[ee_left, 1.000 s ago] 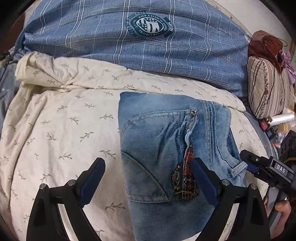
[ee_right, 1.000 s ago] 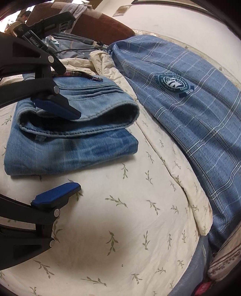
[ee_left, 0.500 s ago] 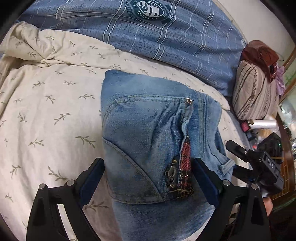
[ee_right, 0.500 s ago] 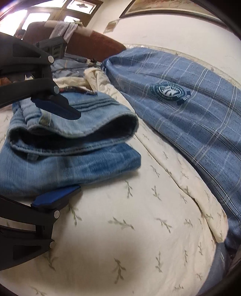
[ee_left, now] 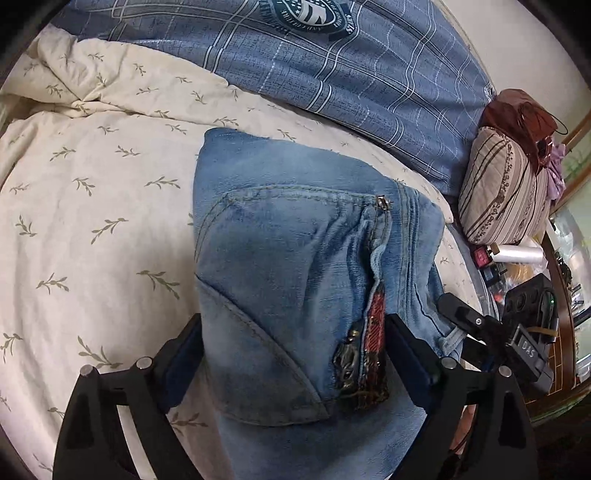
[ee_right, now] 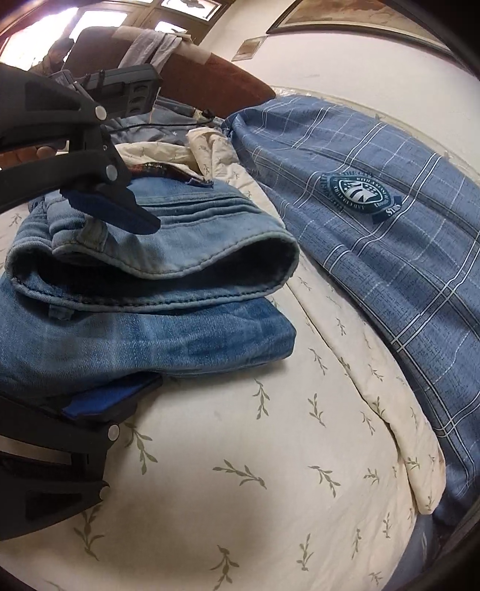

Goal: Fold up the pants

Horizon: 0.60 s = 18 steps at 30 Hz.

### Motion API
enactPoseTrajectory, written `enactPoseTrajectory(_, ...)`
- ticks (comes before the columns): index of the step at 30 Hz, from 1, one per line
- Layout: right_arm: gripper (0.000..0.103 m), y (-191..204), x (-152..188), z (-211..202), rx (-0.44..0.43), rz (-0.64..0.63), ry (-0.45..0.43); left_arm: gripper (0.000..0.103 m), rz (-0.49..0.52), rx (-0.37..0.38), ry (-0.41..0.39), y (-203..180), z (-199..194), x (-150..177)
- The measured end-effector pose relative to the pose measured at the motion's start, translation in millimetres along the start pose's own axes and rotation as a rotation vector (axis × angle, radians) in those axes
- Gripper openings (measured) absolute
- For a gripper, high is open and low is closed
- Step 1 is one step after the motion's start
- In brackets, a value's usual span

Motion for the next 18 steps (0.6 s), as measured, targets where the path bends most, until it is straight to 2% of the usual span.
enactPoseTrajectory(2, 0.079, 4.6, 0.5, -1.6, -0.038, 0.000, 0.003, 0.084, 0.004, -0.013, -0.009, -1.9, -1.2, 0.2)
enactPoseTrajectory(4, 0.079, 13.9, 1.6, 0.4, -0.033, -0.043, 0.007, 0.076, 0.012, -0.021, -0.026, -4.5, -5.0, 0.7)
enactPoseTrajectory(8, 0.079, 29.3, 10.3, 7.4, 0.088, -0.168, 0.010, 0.065, 0.027, -0.042, -0.045, -10.6, -11.0, 0.8)
enactPoseTrajectory(11, 0.076, 30.9, 10.4, 6.4, 0.113, -0.182, 0.000, 0.063, 0.036, -0.073, -0.055, -14.5, -12.5, 0.4)
enactPoseTrajectory(13, 0.070, 28.3, 11.0, 10.0, 0.191, -0.211, 0.007, 0.063, 0.040, -0.096, -0.057, -16.8, -12.3, 0.3)
enactPoseTrajectory(15, 0.070, 28.6, 12.6, 17.0, 0.239, -0.234, 0.019, 0.064, 0.042, -0.140, -0.048, -17.2, -8.5, 0.3)
enactPoseTrajectory(18, 0.070, 22.1, 10.1, 18.7, 0.208, -0.194, 0.039, 0.073, 0.032, -0.168, -0.040, -13.8, -5.4, 0.5)
Point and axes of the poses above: each gripper's, at about its wrist camera, not at the fingertips, and z roughly the way its jaws point, y to its left, x to its underside, the point moved 8 cm from there along z, roughly the way its jaws point, and after that the axes turned 14 degrees about y, right-handed, at the moved point
